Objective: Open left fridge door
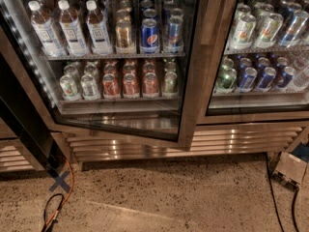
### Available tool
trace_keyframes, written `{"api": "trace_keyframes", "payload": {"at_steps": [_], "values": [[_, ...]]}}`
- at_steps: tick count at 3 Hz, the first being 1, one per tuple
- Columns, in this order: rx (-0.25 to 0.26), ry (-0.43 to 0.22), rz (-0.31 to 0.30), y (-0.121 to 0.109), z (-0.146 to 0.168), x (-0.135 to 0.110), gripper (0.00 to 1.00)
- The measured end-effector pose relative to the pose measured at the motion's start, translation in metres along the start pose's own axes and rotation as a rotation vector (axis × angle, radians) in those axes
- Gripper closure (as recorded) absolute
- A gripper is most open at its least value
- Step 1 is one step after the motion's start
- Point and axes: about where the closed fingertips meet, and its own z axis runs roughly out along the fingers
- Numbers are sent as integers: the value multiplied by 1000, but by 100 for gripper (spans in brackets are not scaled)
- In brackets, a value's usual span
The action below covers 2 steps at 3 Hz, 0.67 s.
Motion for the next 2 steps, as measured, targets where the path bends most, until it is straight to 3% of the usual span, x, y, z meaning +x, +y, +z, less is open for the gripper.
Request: {"api": "trace_keyframes", "payload": {"at_steps": [1,2], "values": [[32,-11,7,54,-18,-42,63],[18,22,66,73,-19,-16,44]]}}
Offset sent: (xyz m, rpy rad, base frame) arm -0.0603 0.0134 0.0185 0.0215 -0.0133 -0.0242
